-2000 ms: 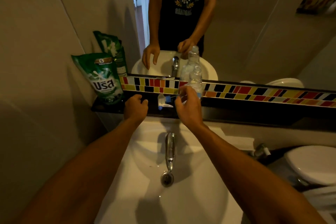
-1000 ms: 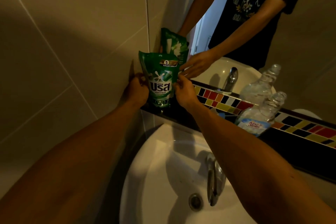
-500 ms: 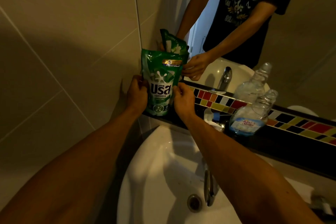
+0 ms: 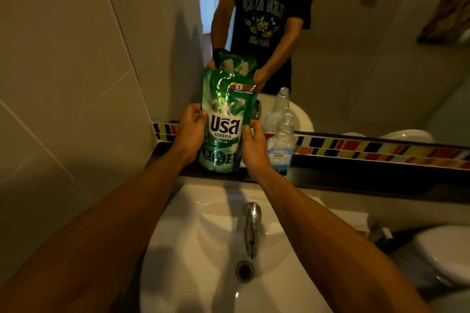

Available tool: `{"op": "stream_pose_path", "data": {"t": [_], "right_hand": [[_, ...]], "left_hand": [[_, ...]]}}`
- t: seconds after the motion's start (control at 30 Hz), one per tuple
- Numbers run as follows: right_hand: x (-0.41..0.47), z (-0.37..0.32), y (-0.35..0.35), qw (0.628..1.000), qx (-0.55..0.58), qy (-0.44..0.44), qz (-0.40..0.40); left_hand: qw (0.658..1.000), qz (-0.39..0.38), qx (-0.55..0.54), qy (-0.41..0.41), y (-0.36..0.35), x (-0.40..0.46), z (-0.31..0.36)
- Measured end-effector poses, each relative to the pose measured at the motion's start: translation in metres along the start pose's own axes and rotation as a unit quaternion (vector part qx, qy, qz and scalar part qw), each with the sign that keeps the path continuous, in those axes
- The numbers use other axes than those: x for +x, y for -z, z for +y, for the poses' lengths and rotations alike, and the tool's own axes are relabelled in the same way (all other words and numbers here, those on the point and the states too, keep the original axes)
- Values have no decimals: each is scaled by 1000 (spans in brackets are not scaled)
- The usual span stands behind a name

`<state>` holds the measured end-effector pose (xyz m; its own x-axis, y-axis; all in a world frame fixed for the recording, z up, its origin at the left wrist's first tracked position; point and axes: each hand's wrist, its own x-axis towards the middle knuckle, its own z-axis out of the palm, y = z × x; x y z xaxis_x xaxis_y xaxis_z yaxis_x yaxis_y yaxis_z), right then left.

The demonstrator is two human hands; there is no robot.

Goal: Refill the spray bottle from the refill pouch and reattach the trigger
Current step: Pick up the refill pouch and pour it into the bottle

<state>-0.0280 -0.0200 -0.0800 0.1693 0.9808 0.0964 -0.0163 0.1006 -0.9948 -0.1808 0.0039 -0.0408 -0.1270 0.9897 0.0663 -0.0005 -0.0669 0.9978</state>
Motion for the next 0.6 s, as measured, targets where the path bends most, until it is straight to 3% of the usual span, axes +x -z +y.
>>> {"op": "stream_pose_path", "data": {"t": [0.23, 0.6], "right_hand": [[-23, -10, 48, 999, 24, -28, 39], [-41, -9, 65, 996, 49, -49, 55]], "left_hand": [[997, -82, 9, 13, -41, -16, 15], [989, -119, 87, -4, -55, -25, 29]]}}
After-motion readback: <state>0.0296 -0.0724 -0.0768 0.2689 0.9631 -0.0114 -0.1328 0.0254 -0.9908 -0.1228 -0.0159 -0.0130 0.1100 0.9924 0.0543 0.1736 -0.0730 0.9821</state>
